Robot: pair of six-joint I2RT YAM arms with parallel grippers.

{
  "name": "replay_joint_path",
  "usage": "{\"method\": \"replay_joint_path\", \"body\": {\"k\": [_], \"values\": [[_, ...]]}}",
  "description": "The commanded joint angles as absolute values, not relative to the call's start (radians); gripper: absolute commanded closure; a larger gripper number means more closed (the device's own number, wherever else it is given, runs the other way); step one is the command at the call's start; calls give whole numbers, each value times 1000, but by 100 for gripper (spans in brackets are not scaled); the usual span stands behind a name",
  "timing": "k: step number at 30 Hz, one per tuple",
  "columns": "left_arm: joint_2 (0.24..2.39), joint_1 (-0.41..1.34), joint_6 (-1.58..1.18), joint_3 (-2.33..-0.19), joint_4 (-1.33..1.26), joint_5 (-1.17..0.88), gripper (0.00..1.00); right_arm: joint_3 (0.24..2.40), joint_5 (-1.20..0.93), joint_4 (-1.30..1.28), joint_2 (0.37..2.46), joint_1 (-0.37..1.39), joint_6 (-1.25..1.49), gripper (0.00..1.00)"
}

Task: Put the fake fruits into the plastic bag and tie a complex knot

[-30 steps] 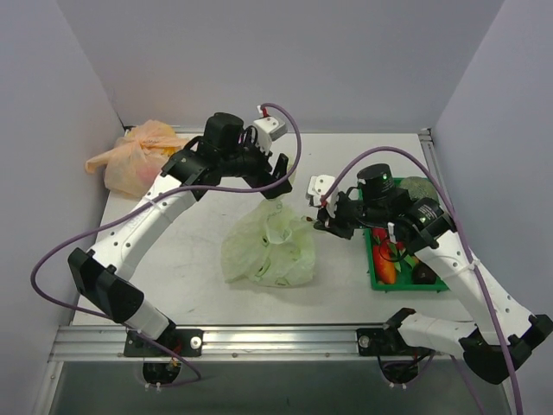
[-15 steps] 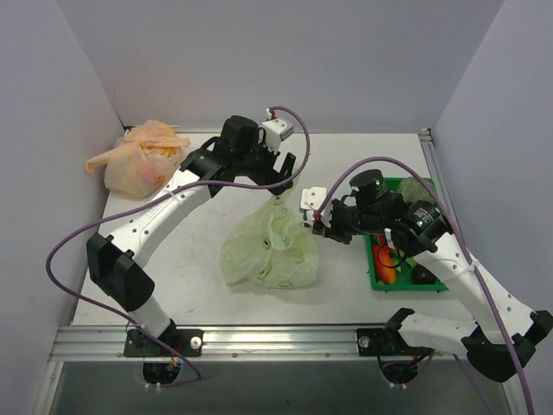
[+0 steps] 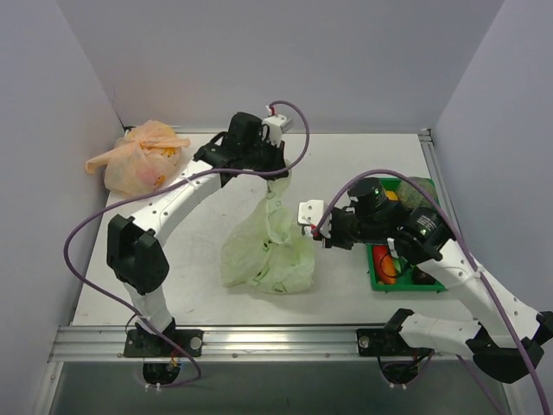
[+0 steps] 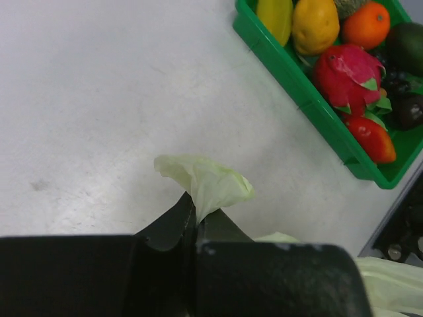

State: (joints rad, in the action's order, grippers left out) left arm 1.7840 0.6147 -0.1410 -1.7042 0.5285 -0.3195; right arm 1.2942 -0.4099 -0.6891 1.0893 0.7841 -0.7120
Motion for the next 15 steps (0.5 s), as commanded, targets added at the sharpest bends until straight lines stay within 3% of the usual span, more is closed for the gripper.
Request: {"method": "replay_joint_path", "body": {"k": [1, 8, 11, 15], "values": [[1773, 491, -185, -1842, 466, -359, 100, 1299, -350, -738, 1025, 808, -753, 100], [1718, 193, -241, -1993, 420, -472, 100, 1146, -328, -839, 917, 871, -781, 100], [1632, 152, -268, -1884, 295, -506, 100, 1092, -328, -841, 922, 943, -747, 100], [1456, 109, -350, -1602, -87, -531, 100, 1046, -350, -844, 949, 1006, -675, 100]]}}
